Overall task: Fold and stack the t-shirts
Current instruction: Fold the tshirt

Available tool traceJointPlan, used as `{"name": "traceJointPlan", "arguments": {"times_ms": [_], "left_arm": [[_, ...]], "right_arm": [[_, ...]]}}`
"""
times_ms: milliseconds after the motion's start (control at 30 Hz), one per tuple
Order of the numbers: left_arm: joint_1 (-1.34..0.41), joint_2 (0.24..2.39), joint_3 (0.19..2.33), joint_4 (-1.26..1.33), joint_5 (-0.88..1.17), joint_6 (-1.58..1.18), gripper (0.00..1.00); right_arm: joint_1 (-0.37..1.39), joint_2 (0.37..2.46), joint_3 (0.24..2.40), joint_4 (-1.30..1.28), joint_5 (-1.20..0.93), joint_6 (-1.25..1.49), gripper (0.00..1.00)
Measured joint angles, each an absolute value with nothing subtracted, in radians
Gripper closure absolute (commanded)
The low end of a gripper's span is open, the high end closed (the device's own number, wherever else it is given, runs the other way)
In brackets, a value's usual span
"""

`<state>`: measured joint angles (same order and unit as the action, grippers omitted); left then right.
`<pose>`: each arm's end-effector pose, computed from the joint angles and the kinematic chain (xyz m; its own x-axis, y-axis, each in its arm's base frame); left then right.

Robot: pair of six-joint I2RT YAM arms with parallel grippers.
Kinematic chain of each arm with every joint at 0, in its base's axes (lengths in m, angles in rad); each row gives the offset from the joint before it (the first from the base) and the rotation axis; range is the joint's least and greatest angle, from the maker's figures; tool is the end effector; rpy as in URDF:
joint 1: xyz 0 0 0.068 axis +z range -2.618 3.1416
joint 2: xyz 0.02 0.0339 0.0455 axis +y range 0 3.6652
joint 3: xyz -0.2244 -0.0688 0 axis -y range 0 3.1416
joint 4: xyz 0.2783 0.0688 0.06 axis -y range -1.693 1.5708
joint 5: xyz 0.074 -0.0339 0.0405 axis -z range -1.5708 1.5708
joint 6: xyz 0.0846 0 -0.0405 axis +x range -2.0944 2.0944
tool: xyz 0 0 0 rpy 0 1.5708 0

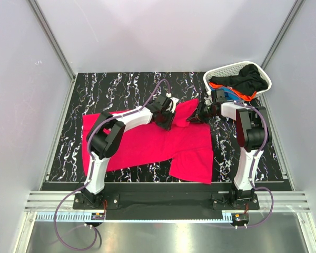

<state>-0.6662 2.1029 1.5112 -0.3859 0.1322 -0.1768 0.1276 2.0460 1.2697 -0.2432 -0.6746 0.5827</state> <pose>0.3756 -0.3095 0.0706 -0.7596 0.3754 -0.5311 0.5454 0.8125 -0.2059 0.4264 0.1080 0.0415 -0.9387 0.3128 -0.1446 0.1110 0.6717 0.7325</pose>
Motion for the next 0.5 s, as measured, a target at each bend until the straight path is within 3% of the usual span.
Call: {"name": "traceJointPlan", "arguments": {"times_ms": [33,67,133,500], "left_arm": [[-0.666,2.103,1.511,-0.388,0.132,-0.177,0.73],[-0.666,2.103,1.510,-0.388,0.131,-0.178,0.79],[-0.666,2.102,1.507,-0.389,0.130,-0.176,0.82],[-0.672,2.037,1.462,-0.434,0.126,-0.161,0.80]], "right_arm": [[0.128,2.046,1.266,-0.242,-0.675,0.586,0.86],[0.128,2.044,1.261,-0.240,-0.675,0.591,0.91],[0.128,2.038,1.253,-0.239,-0.675,0.602,0.99],[0.128,1.910,1.216,-0.325,-0.672,0.635,1.00]]}}
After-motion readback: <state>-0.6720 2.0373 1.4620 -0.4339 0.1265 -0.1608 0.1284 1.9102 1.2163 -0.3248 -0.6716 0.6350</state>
